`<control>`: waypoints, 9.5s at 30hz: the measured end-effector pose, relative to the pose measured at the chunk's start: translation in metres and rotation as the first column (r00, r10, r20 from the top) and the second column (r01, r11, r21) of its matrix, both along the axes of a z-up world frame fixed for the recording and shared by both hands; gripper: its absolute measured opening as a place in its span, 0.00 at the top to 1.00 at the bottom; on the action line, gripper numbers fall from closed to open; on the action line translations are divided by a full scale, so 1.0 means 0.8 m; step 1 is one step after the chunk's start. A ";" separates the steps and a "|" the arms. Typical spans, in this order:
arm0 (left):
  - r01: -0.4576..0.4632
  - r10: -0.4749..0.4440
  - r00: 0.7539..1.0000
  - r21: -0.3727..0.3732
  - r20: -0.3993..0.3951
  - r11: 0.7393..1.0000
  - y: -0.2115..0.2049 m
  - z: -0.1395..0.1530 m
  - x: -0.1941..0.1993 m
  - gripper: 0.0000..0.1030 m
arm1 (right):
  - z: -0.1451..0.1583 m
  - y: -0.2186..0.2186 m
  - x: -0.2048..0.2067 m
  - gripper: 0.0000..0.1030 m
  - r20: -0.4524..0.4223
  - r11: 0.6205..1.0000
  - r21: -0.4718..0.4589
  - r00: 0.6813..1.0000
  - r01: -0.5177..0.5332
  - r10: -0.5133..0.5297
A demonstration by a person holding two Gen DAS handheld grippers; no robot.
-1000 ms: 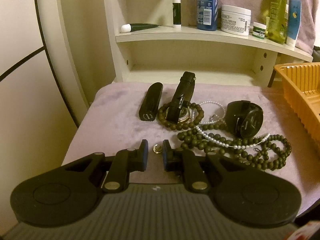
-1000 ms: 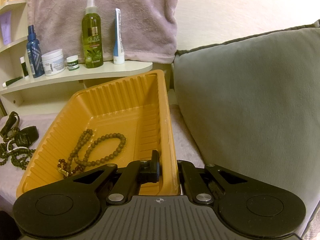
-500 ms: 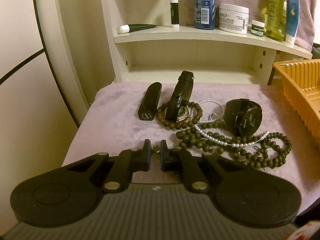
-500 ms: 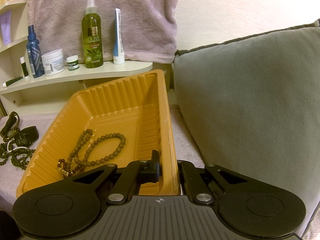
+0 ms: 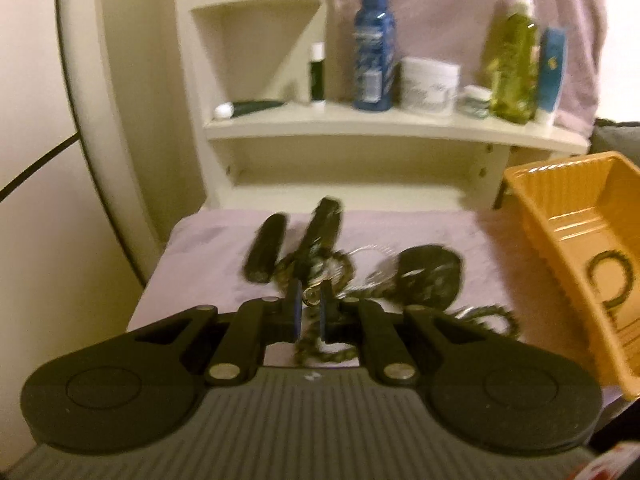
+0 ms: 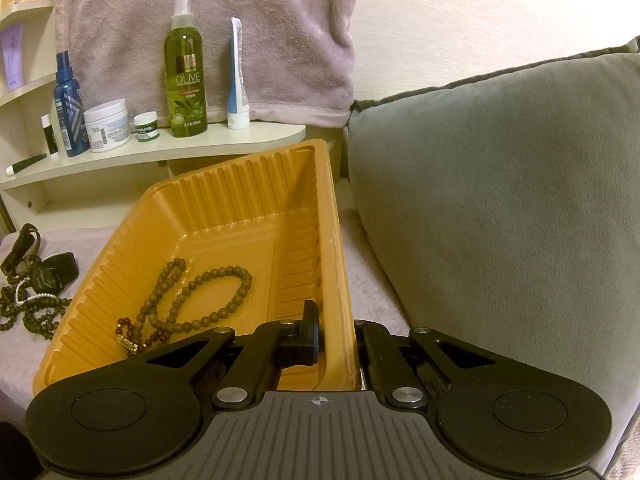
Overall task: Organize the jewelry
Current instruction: 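Grasp the small gold earring stud with the left gripper, then carry the gold earring with the left gripper into the tray, release, then return the left gripper over the dark green bead strand, then grasp the dark green bead strand with the left gripper, then lift the bead strand high with the left gripper and lower it into the tray, then open the left gripper to drop the bead strand in the tray, then move the left gripper to the black round watch and grasp it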
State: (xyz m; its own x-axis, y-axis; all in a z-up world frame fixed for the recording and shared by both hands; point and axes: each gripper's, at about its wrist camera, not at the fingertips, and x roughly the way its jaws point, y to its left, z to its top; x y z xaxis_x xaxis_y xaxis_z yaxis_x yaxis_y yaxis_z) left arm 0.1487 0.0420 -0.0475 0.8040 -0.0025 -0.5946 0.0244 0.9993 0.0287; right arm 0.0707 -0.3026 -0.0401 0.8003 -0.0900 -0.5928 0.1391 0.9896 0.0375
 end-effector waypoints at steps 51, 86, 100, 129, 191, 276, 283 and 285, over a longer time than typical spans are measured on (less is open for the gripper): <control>0.500 -0.501 0.865 -0.127 0.030 0.857 -0.209 0.030 -0.051 0.86 | -0.001 0.001 -0.002 0.97 0.007 1.000 0.009 1.000 0.001 -0.001; 0.117 -0.115 0.991 0.023 -0.068 0.993 -0.037 -0.040 -0.030 0.86 | -0.003 0.000 0.000 0.97 0.003 1.000 -0.001 1.000 -0.001 0.001; 0.114 -0.110 0.991 0.051 -0.077 0.992 -0.040 -0.053 -0.011 0.84 | -0.004 0.000 0.001 0.97 0.003 1.000 -0.003 1.000 -0.001 0.001; 0.039 -0.029 0.972 -0.040 0.232 0.998 0.038 0.114 -0.036 0.94 | 0.000 0.001 0.001 0.97 0.010 1.000 -0.005 1.000 -0.005 0.005; 0.666 -0.583 0.674 -0.031 0.452 0.746 -0.209 0.329 0.004 0.94 | 0.006 -0.005 0.000 0.97 0.047 1.000 0.012 0.999 0.006 -0.006; 0.042 -0.034 0.997 -0.127 0.067 0.991 -0.048 -0.022 0.009 0.43 | 0.000 -0.008 0.002 0.97 0.029 1.000 -0.007 0.999 -0.012 0.013; 0.036 -0.032 0.999 -0.139 0.032 0.990 -0.070 -0.041 0.024 0.42 | -0.003 -0.011 0.004 0.97 0.025 1.000 -0.009 1.000 -0.018 0.018; 0.032 -0.030 0.999 -0.132 0.024 0.991 -0.074 -0.044 0.027 0.42 | -0.004 -0.012 0.005 0.97 0.024 1.000 -0.006 1.000 -0.020 0.021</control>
State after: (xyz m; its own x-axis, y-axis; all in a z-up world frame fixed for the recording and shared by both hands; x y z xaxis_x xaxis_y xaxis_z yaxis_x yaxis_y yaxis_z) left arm 0.1703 -0.0172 -0.0830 0.8150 -0.1054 -0.5697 0.0562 0.9931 -0.1034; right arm 0.0745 -0.3125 -0.0429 0.8158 -0.0767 -0.5732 0.1179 0.9924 0.0350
